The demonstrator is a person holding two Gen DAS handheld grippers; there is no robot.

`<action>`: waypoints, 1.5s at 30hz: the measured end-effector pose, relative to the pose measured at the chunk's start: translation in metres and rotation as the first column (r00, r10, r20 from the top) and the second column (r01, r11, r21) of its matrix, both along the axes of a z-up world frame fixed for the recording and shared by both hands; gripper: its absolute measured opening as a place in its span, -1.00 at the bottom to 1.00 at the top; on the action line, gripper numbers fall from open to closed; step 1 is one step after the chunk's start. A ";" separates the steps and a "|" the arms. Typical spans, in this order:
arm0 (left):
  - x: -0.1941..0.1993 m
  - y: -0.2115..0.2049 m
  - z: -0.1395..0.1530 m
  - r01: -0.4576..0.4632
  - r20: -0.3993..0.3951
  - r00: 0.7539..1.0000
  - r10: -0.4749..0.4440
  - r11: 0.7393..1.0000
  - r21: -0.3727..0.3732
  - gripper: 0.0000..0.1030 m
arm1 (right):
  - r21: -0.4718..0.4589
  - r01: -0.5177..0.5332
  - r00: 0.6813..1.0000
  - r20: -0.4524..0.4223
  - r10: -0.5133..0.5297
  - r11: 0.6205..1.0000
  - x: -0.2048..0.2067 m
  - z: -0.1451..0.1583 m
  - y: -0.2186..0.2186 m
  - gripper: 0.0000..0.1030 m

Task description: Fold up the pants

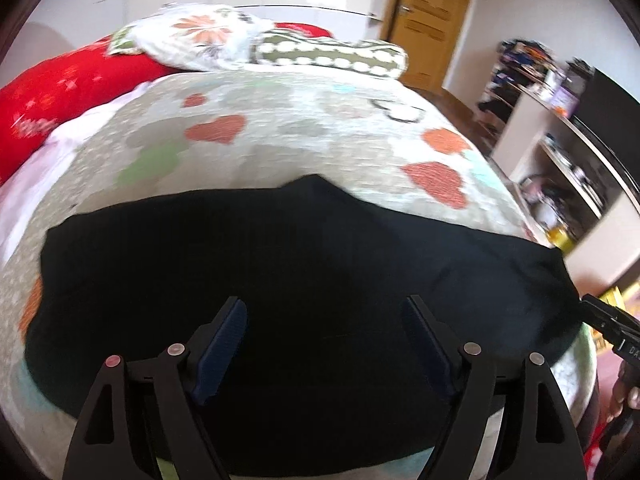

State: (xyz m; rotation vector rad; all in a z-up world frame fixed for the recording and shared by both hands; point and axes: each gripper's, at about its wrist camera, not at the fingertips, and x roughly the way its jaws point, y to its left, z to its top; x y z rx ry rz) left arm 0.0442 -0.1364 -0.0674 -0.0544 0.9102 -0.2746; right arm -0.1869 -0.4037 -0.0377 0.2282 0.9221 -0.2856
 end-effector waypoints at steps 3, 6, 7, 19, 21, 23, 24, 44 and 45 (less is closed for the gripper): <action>0.005 -0.019 0.002 0.070 -0.009 0.998 -0.070 0.998 -0.004 0.56 | -0.018 0.022 0.999 -0.025 -0.022 1.000 -0.010 -0.002 -0.006 0.19; 0.011 -0.037 0.005 0.133 -0.014 0.991 -0.133 0.991 -0.013 0.56 | 0.029 0.036 0.999 -0.016 -0.035 0.999 -0.018 -0.005 -0.011 0.22; 0.013 -0.043 0.007 0.162 -0.014 0.987 -0.163 0.987 -0.021 0.56 | 0.053 0.036 0.999 -0.012 -0.035 0.998 -0.020 -0.006 -0.011 0.23; 0.054 -0.114 0.007 0.436 -0.052 0.896 -0.441 0.896 -0.086 0.63 | 0.163 0.025 0.998 0.047 -0.033 0.986 -0.023 -0.017 -0.009 0.44; 0.061 -0.129 0.004 0.472 -0.054 0.877 -0.477 0.878 -0.086 0.63 | 0.165 0.022 0.998 0.052 -0.030 0.986 -0.020 -0.020 -0.007 0.51; 0.068 -0.144 -0.002 0.511 -0.066 0.854 -0.516 0.856 -0.079 0.63 | 0.166 0.021 0.998 0.060 -0.031 0.986 -0.019 -0.022 -0.005 0.53; 0.073 -0.150 -0.006 0.526 -0.077 0.844 -0.530 0.848 -0.072 0.63 | 0.169 0.021 0.997 0.068 -0.033 0.985 -0.019 -0.024 -0.005 0.53; 0.103 -0.132 -0.009 0.409 -0.072 0.902 -0.426 0.895 -0.178 0.36 | 0.181 -0.027 0.977 0.215 -0.013 0.983 0.009 0.001 0.004 -0.47; 0.102 -0.111 -0.002 0.369 -0.065 0.919 -0.389 0.906 -0.209 0.36 | 0.168 -0.049 0.974 0.228 0.009 0.985 0.013 0.009 0.010 -0.47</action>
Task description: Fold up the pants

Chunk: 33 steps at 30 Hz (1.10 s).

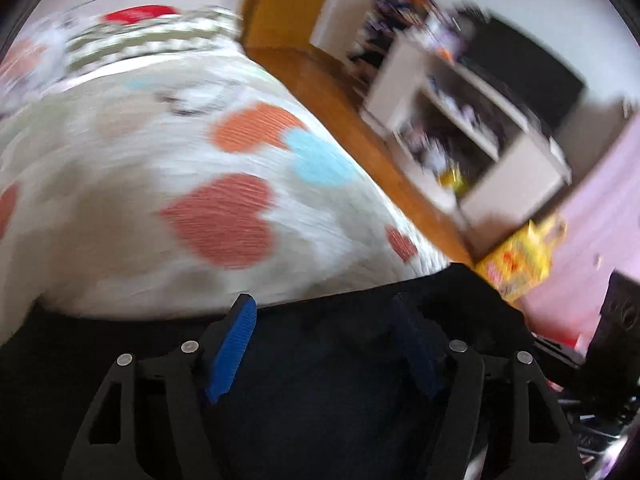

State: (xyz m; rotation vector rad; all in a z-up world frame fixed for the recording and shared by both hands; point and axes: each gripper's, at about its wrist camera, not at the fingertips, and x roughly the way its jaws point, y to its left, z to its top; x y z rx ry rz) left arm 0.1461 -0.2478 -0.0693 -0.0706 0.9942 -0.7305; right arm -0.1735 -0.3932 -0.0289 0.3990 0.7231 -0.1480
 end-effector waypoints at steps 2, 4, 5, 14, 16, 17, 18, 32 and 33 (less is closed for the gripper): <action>-0.005 0.049 0.011 -0.103 -0.006 0.995 0.103 0.994 -0.047 0.46 | -0.022 -0.067 0.997 0.031 0.068 0.997 0.015 0.016 0.022 -0.47; -0.015 0.090 0.016 -0.187 -0.004 0.982 0.187 0.981 -0.058 0.47 | -0.031 -0.142 0.989 0.042 0.143 0.989 0.035 0.020 0.046 -0.47; -0.020 0.109 0.017 -0.223 -0.003 0.975 0.223 0.973 -0.060 0.48 | -0.035 -0.172 0.984 0.043 0.173 0.985 0.046 0.020 0.058 -0.46; -0.061 0.190 -0.013 -0.403 -0.100 0.912 0.398 0.914 -0.044 0.55 | 0.143 -0.302 0.943 -0.100 0.317 0.943 0.089 -0.033 0.108 0.08; -0.065 0.183 -0.015 -0.388 -0.109 0.918 0.381 0.920 -0.053 0.55 | 0.080 -0.255 0.960 -0.098 0.262 0.964 0.073 -0.021 0.089 0.16; -0.067 0.175 -0.016 -0.371 -0.113 0.925 0.364 0.927 -0.057 0.55 | 0.056 -0.231 0.967 -0.095 0.236 0.971 0.066 -0.018 0.081 0.21; -0.068 0.171 -0.015 -0.358 -0.114 0.930 0.350 0.932 -0.058 0.55 | 0.024 -0.189 0.977 -0.097 0.190 0.982 0.058 -0.016 0.069 0.21; -0.066 0.049 -0.030 -0.190 0.017 0.982 0.190 0.974 0.123 -0.58 | 0.001 -0.050 0.981 -0.187 0.050 0.999 0.044 -0.043 0.032 0.20; -0.065 0.052 -0.028 -0.191 0.000 0.981 0.192 0.976 0.106 -0.60 | 0.000 -0.050 0.982 -0.184 0.049 0.999 0.042 -0.041 0.032 0.20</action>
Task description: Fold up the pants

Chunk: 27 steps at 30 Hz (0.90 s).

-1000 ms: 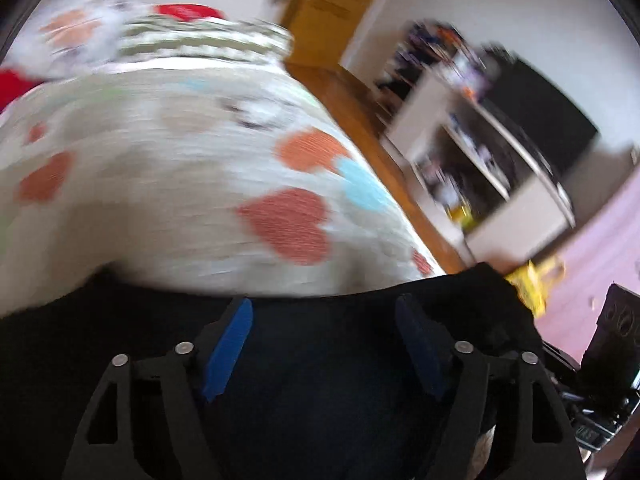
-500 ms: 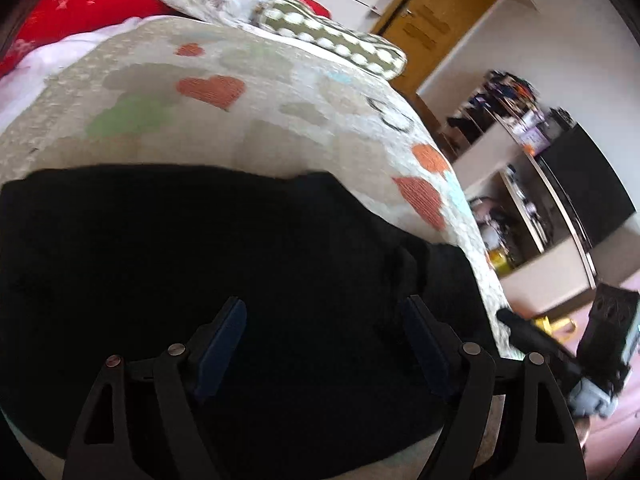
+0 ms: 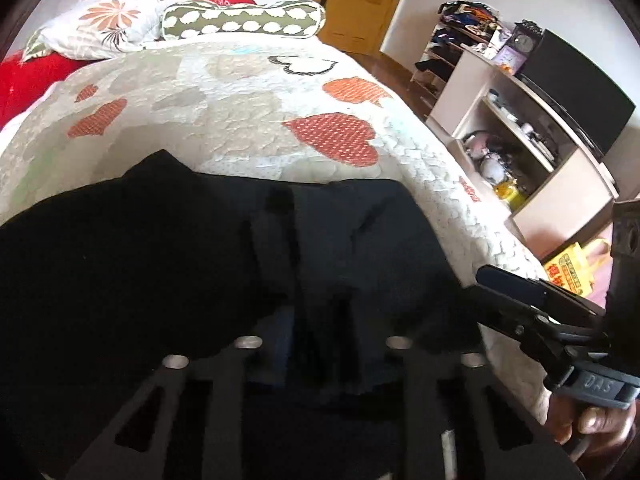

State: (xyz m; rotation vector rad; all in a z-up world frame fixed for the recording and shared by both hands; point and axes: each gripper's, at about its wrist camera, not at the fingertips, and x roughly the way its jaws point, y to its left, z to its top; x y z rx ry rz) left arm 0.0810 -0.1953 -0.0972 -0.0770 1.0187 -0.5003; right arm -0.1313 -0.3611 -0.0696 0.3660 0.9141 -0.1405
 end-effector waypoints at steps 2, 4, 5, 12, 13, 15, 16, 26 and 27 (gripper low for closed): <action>0.000 0.016 0.008 -0.030 -0.026 0.999 0.029 0.998 -0.052 -0.66 | -0.006 -0.012 1.000 0.014 0.012 1.000 -0.002 0.008 0.003 0.20; -0.008 0.034 0.024 -0.063 0.032 0.997 0.064 0.998 -0.028 -0.68 | -0.016 -0.036 0.998 0.047 0.037 0.999 -0.001 0.020 0.009 0.20; -0.012 0.043 0.032 -0.075 0.063 0.995 0.075 0.997 -0.010 -0.68 | -0.019 -0.049 0.996 0.067 0.051 0.999 0.000 0.026 0.014 0.20; -0.029 0.077 0.016 -0.167 0.006 0.986 0.167 0.985 0.033 -0.64 | -0.070 -0.199 0.976 0.077 0.204 0.977 0.041 0.022 0.067 -0.01; -0.031 0.075 0.011 -0.176 0.008 0.984 0.176 0.984 0.034 -0.61 | -0.087 -0.228 0.972 0.035 0.232 0.970 0.051 0.010 0.076 -0.10; -0.037 0.068 0.013 -0.183 0.028 0.983 0.182 0.982 0.041 -0.53 | -0.126 -0.270 0.962 -0.072 0.263 0.955 0.063 -0.017 0.091 -0.21; -0.038 0.068 0.014 -0.186 0.028 0.982 0.185 0.982 0.041 -0.42 | -0.143 -0.274 0.960 -0.104 0.260 0.951 0.065 -0.025 0.094 -0.21; -0.058 0.083 0.026 -0.243 0.079 0.968 0.237 0.968 0.068 -0.04 | -0.161 -0.252 0.968 -0.060 0.245 0.954 0.075 0.000 0.089 -0.16; -0.060 0.085 0.027 -0.247 0.082 0.967 0.241 0.967 0.068 -0.04 | -0.166 -0.253 0.967 -0.063 0.245 0.953 0.078 0.000 0.090 -0.16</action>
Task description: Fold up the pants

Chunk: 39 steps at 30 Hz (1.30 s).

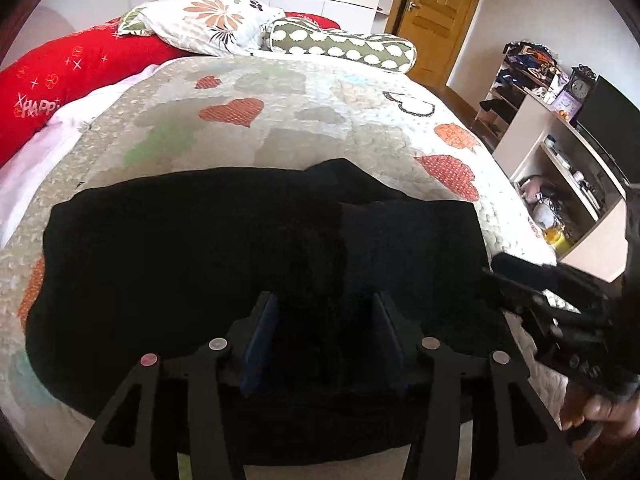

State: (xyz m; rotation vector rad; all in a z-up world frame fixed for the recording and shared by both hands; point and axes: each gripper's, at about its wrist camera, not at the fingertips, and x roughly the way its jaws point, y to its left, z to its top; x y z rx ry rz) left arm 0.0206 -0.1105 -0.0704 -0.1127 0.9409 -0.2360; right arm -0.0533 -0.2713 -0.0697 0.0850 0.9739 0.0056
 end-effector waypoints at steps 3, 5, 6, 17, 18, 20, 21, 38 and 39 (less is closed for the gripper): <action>-0.008 0.006 0.003 -0.022 0.013 1.000 0.022 1.000 0.018 0.00 | 0.010 -0.008 1.000 0.003 0.008 1.000 0.014 -0.002 0.004 -0.16; -0.009 0.011 0.004 -0.035 0.020 0.999 0.035 0.999 0.027 0.00 | 0.017 -0.011 1.000 0.002 0.011 1.000 0.024 -0.007 0.006 -0.16; -0.008 0.013 0.003 -0.040 0.020 0.999 0.039 0.999 0.030 0.00 | 0.017 -0.011 1.000 -0.004 0.011 1.000 0.030 -0.012 0.008 -0.16; -0.015 0.025 0.006 -0.104 0.028 0.994 0.103 0.993 0.049 0.16 | -0.038 -0.037 0.997 -0.064 0.034 0.999 0.040 -0.022 0.023 -0.01; -0.017 0.025 0.007 -0.112 0.038 0.993 0.110 0.992 0.056 0.18 | -0.044 -0.043 0.998 -0.052 0.041 0.998 0.032 -0.017 0.025 0.12; -0.020 0.025 0.008 -0.120 0.052 0.992 0.116 0.991 0.066 0.25 | -0.047 -0.050 0.998 -0.040 0.048 0.998 0.017 -0.012 0.029 0.22; -0.022 0.024 0.009 -0.126 0.061 0.991 0.121 0.989 0.073 0.27 | -0.038 -0.057 0.998 -0.044 0.055 0.998 0.011 -0.014 0.031 0.23; -0.050 0.033 0.014 -0.193 0.124 0.976 0.178 0.974 0.120 0.39 | 0.026 -0.059 0.998 0.005 0.058 0.998 0.001 0.009 0.037 0.51; -0.050 0.036 0.014 -0.194 0.124 0.976 0.180 0.974 0.118 0.39 | 0.032 -0.055 0.998 -0.001 0.055 0.998 0.004 0.009 0.038 0.51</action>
